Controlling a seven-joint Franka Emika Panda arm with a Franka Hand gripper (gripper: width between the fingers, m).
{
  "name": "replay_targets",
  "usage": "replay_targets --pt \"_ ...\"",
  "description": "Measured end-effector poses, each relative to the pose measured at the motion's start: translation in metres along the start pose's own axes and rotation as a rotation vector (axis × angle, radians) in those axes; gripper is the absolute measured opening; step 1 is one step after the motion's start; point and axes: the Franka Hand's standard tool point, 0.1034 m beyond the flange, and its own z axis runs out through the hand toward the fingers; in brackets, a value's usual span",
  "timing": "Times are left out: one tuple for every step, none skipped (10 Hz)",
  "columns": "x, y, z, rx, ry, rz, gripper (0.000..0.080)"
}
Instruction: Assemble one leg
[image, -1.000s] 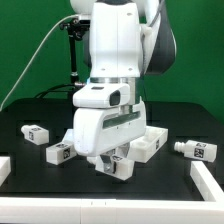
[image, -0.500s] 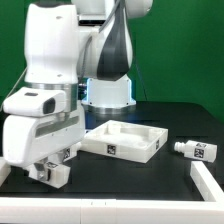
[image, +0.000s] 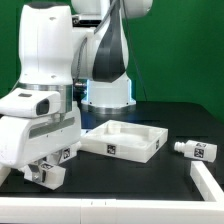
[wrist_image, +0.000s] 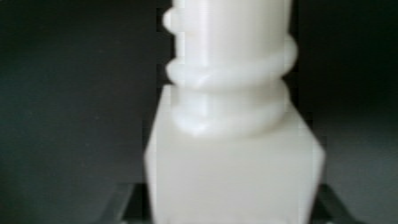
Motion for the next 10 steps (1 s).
replay_targets --pt "0.000 0.000 0.000 0.000 0.000 0.000 0.0310" --pt "0.000 0.000 0.000 0.000 0.000 0.000 0.0493" --pt "-0.001 0.000 -0.002 0.003 -0.002 0.012 0.0493" --pt "0.000 0.001 -0.018 -0.004 -0.003 0.041 0.0620" --pt "0.002 -0.006 -0.042 -0.018 -0.001 0.068 0.0640" --pt "0.002 -0.015 -0.053 -0.029 0.003 0.069 0.0648" --pt "0.004 -0.022 -0.073 -0.047 0.013 0.170 0.0648" --pt "0.011 -0.045 -0.088 -0.056 0.024 0.284 0.0649" --pt "0.008 -0.047 -0.085 -0.074 0.028 0.186 0.0649" --pt "0.007 -0.044 -0.081 -0.068 0.026 0.201 0.0649"
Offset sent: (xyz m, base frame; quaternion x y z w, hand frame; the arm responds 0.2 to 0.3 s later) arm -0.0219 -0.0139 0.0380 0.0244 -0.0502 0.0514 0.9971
